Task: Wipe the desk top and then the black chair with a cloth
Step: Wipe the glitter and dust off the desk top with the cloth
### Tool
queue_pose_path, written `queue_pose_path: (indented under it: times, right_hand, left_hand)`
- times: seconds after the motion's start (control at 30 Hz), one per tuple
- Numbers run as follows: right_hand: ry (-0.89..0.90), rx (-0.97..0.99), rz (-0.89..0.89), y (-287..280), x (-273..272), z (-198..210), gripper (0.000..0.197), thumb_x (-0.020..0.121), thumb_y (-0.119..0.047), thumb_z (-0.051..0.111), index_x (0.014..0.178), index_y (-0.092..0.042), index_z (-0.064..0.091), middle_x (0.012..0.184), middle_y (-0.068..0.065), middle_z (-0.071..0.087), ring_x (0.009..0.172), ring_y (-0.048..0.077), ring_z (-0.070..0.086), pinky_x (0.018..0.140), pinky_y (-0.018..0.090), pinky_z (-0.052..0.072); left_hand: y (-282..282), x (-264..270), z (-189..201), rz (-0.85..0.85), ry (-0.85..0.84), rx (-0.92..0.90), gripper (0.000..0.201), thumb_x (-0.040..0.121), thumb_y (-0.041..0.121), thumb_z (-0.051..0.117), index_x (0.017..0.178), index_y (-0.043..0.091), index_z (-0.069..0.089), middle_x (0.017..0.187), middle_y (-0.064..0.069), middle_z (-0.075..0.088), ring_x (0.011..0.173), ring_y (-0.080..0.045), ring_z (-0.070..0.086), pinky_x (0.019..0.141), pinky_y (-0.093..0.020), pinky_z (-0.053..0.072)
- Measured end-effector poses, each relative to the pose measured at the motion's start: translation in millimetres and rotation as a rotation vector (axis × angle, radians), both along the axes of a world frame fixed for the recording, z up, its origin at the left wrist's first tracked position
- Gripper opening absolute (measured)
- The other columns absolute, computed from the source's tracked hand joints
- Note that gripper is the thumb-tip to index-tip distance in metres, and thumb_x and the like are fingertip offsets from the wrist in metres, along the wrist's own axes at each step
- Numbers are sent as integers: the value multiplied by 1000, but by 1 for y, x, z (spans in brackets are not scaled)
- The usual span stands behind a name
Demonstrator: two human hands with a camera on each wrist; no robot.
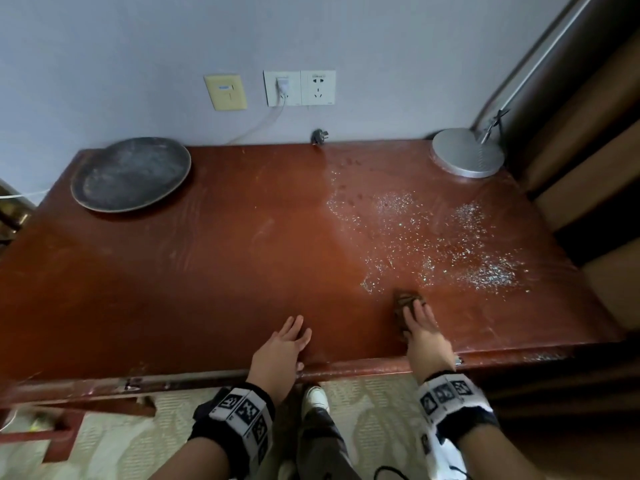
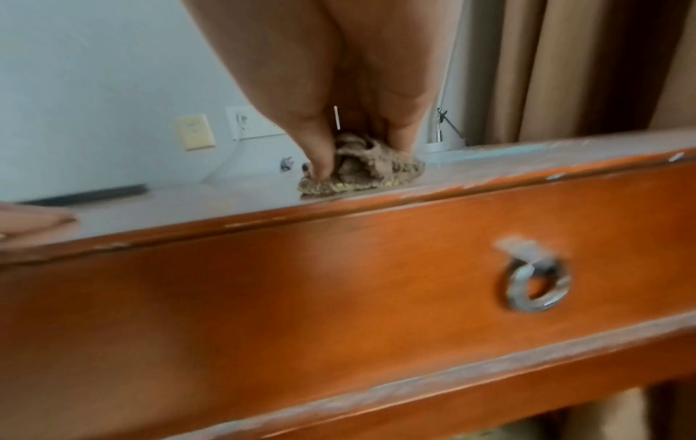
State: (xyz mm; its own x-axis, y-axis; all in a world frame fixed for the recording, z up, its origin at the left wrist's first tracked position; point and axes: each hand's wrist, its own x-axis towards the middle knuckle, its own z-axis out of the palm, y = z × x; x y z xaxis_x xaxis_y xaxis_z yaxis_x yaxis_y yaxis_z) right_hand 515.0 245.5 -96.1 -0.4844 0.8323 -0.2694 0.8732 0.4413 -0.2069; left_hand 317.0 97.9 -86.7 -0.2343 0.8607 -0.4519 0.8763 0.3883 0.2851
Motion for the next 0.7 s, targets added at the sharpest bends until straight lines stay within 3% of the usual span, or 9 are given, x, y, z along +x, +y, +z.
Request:
queue_pose_path:
  times: [0.07, 0.17, 0.2, 0.3, 0.4, 0.5, 0.57, 0.63, 0.7]
  right_hand:
    - [-41, -37, 158, -31, -31, -3, 75, 91, 10, 30, 140, -19, -19, 146, 2, -31, 142, 20, -20, 115, 28, 21]
    - [27, -81, 429, -76, -66, -7, 75, 92, 6, 35, 144, -17, -14, 147, 1, -28, 128, 19, -31, 120, 33, 6]
    - [43, -104, 447, -81, -69, -7, 74, 93, 3, 38, 148, -18, -8, 150, -2, -25, 127, 15, -30, 120, 32, 6]
    - [74, -118, 405, -59, -52, -8, 73, 93, 4, 38, 149, -24, 1, 149, -11, -22, 129, 5, -26, 115, 25, 23]
    - [113, -72, 196, -17, -23, 0, 60, 97, -4, 36, 149, -23, 14, 149, -10, -15, 142, 8, -11, 115, 21, 19]
    - [39, -48, 14, 9, -19, 7, 55, 98, -7, 36, 149, -17, 17, 158, -3, 0, 145, 13, -1, 114, 27, 21]
    - [-31, -49, 95, 3, -40, 9, 60, 97, -4, 33, 150, -15, 7, 158, 2, -5, 145, 18, -5, 115, 30, 17]
    - [-8, -64, 299, -21, -66, 8, 60, 98, -4, 32, 150, -13, 3, 157, 2, -9, 145, 19, -7, 117, 30, 8]
    - [37, -94, 460, -31, -80, 3, 63, 96, -2, 40, 150, -14, 9, 157, -2, -4, 145, 17, -3, 115, 27, 12]
  left_hand:
    - [0, 0, 2, 1, 5, 8, 62, 99, 15, 43, 151, 23, 12, 158, 3, -11, 146, -13, -6, 116, -28, 11]
    - [1, -1, 2, 4, 1, 19, 64, 97, 14, 47, 151, 22, 14, 159, 3, -8, 146, -12, -4, 116, -28, 12]
    - [1, -1, 2, 8, 0, 20, 64, 97, 14, 48, 151, 22, 15, 159, 4, -7, 146, -12, -4, 116, -28, 12]
    - [2, -2, 2, -8, 4, 11, 63, 97, 17, 46, 151, 23, 14, 158, 5, -8, 146, -12, -5, 116, -28, 12]
    - [1, -4, 0, 6, -16, -8, 64, 98, 19, 46, 151, 27, 12, 158, 8, -11, 146, -13, -2, 116, -29, 17]
    - [2, -7, -4, 21, -31, -37, 66, 97, 22, 48, 150, 31, 11, 158, 10, -11, 146, -15, 2, 116, -32, 21]
    - [7, -9, -3, 18, -46, -61, 64, 96, 23, 49, 150, 31, 14, 158, 10, -9, 146, -13, 2, 116, -32, 22]
    - [16, -12, 2, 18, -69, -59, 59, 96, 25, 49, 149, 28, 23, 159, 8, -1, 146, -11, 5, 116, -31, 22]
    - [28, -18, 9, 29, -71, -34, 55, 96, 26, 50, 147, 27, 30, 158, 9, 7, 146, -10, 6, 116, -30, 21]
